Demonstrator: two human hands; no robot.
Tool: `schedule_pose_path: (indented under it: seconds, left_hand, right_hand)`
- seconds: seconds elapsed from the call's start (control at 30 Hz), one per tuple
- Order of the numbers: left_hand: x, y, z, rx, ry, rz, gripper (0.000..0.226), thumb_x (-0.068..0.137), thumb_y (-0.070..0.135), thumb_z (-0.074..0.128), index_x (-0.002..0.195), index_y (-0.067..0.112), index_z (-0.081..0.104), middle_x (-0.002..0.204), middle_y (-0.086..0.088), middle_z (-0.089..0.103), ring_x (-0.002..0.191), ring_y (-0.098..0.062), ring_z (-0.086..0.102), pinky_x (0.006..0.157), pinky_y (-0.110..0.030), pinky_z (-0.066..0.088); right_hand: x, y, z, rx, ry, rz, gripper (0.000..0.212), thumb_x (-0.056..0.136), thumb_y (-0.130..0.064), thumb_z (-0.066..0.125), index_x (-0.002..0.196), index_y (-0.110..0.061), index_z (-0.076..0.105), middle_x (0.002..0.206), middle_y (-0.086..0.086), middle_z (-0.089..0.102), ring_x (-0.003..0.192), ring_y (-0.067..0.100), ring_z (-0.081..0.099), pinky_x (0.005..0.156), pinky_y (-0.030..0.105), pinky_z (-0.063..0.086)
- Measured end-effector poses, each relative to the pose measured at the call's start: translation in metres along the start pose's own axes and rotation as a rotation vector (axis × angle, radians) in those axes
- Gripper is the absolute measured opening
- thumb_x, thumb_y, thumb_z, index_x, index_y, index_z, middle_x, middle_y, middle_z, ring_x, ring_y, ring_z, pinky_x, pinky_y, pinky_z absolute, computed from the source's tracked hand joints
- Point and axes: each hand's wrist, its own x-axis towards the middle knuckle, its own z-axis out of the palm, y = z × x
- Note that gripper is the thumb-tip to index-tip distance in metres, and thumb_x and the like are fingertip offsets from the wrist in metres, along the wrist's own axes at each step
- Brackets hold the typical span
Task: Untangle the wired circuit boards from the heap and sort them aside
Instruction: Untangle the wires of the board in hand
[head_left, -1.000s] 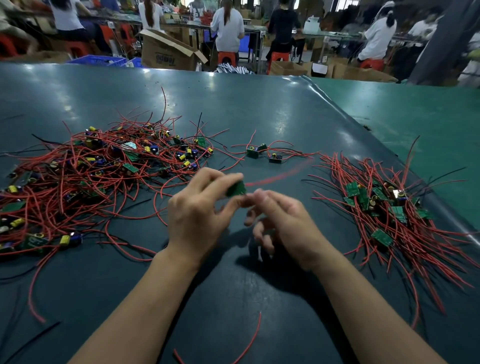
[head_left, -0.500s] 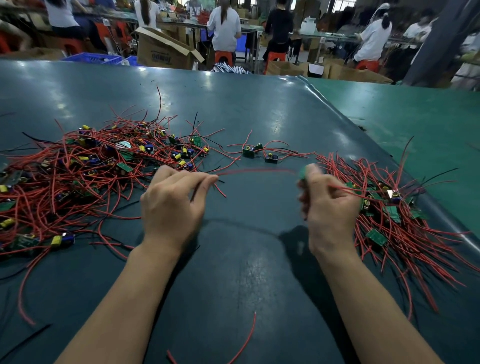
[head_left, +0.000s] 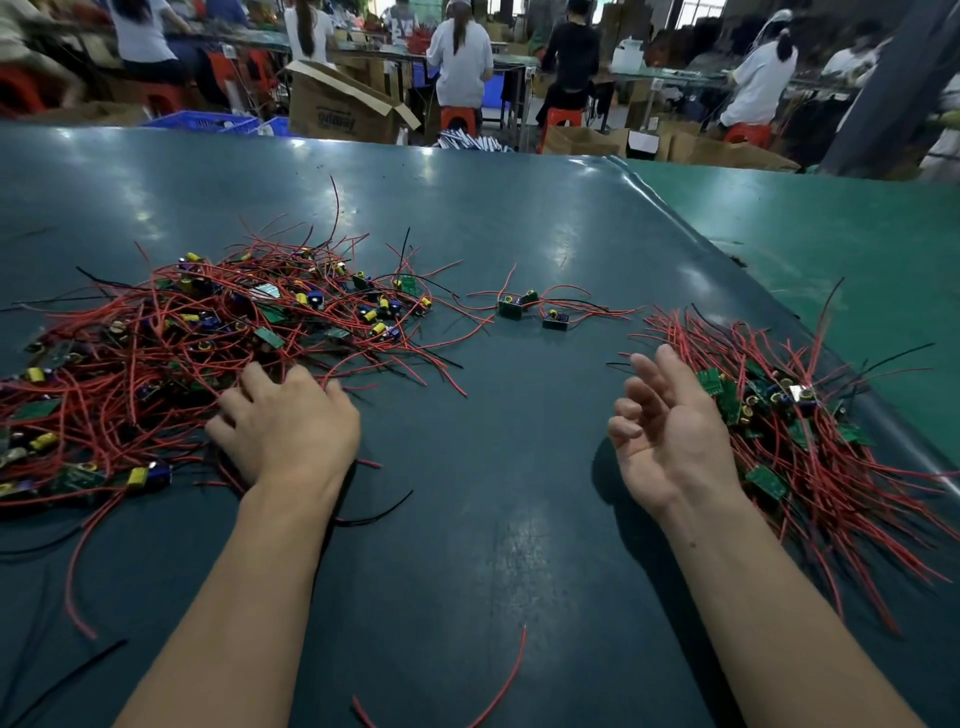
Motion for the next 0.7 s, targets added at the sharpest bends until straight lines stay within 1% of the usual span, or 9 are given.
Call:
schedule_pose_path:
  seconds: [0.07,0.17,0.23,0.3,0.4,0.5,0.57,0.63,0.7]
  left_hand:
    - [0.001,-0.002,0.001,0.016,-0.005,0.030,0.038,0.098,0.043,0.048,0.125,0.020,0.062,0.144,-0.014,0.041,0.129,-0.040,0.034,0.105,-0.050,0.027]
    - [0.004,-0.004,0.002,-0.046,0.041,0.066,0.025,0.097,0.031,0.056,0.116,0.021,0.069,0.124,-0.016,0.057,0.119,-0.040,0.043,0.098,-0.048,0.034]
    - [0.006,-0.003,0.002,-0.095,0.073,0.052,0.020,0.096,0.023,0.058,0.111,0.021,0.071,0.112,-0.015,0.065,0.115,-0.038,0.046,0.095,-0.047,0.035]
    - [0.006,0.000,0.001,-0.108,0.098,0.027,0.018,0.094,0.024,0.060,0.108,0.024,0.071,0.106,-0.012,0.068,0.115,-0.036,0.047,0.094,-0.047,0.033]
    - [0.004,0.001,0.005,-0.120,0.095,0.072,0.029,0.091,0.034,0.062,0.117,0.021,0.067,0.116,-0.013,0.063,0.116,-0.038,0.047,0.095,-0.049,0.035]
    - [0.008,0.003,0.007,-0.203,0.152,0.173,0.033,0.089,0.024,0.064,0.122,0.019,0.064,0.129,-0.011,0.056,0.126,-0.034,0.040,0.101,-0.049,0.033]
    - [0.010,0.006,0.010,-0.160,0.119,0.211,0.036,0.093,0.020,0.056,0.129,0.018,0.059,0.139,-0.006,0.051,0.136,-0.029,0.031,0.107,-0.046,0.026]
    - [0.011,0.008,0.013,-0.090,0.078,0.177,0.034,0.095,0.022,0.050,0.129,0.018,0.056,0.136,-0.004,0.055,0.134,-0.028,0.031,0.105,-0.046,0.024]
    - [0.012,0.006,0.013,-0.100,0.094,0.115,0.029,0.094,0.022,0.053,0.122,0.019,0.060,0.123,-0.007,0.062,0.123,-0.031,0.037,0.098,-0.047,0.026]
  right_hand:
    - [0.000,0.002,0.000,-0.031,-0.015,0.016,0.020,0.095,-0.030,0.059,0.085,-0.013,0.062,0.058,-0.003,0.052,0.039,0.006,0.042,0.035,0.016,0.030]
    - [0.001,0.001,0.000,-0.064,-0.038,0.010,0.018,0.094,-0.029,0.060,0.085,-0.013,0.063,0.061,-0.002,0.054,0.040,0.007,0.042,0.036,0.016,0.031]
    - [0.001,0.000,-0.001,-0.080,-0.052,0.000,0.016,0.093,-0.028,0.061,0.086,-0.014,0.064,0.061,-0.003,0.055,0.041,0.007,0.043,0.036,0.017,0.032]
    - [0.000,0.001,-0.001,-0.095,-0.064,0.001,0.015,0.092,-0.027,0.062,0.087,-0.013,0.064,0.061,-0.003,0.055,0.041,0.007,0.043,0.036,0.018,0.032]
    - [-0.002,0.003,-0.001,-0.121,-0.087,0.007,0.014,0.093,-0.026,0.061,0.090,-0.012,0.064,0.060,-0.003,0.055,0.041,0.007,0.043,0.037,0.018,0.032]
    - [-0.003,0.002,-0.001,-0.155,-0.108,-0.008,0.013,0.093,-0.025,0.060,0.091,-0.013,0.065,0.060,-0.004,0.056,0.043,0.007,0.044,0.038,0.018,0.032]
    - [-0.003,0.002,-0.002,-0.186,-0.128,-0.025,0.013,0.093,-0.026,0.060,0.091,-0.015,0.066,0.062,-0.005,0.058,0.044,0.007,0.045,0.038,0.019,0.033]
    - [-0.003,0.003,-0.003,-0.217,-0.145,-0.041,0.012,0.092,-0.026,0.061,0.093,-0.016,0.067,0.063,-0.006,0.059,0.045,0.007,0.046,0.038,0.019,0.033]
    - [-0.003,0.004,-0.002,-0.240,-0.157,-0.040,0.011,0.091,-0.026,0.062,0.094,-0.016,0.067,0.064,-0.006,0.059,0.045,0.007,0.046,0.038,0.019,0.032]
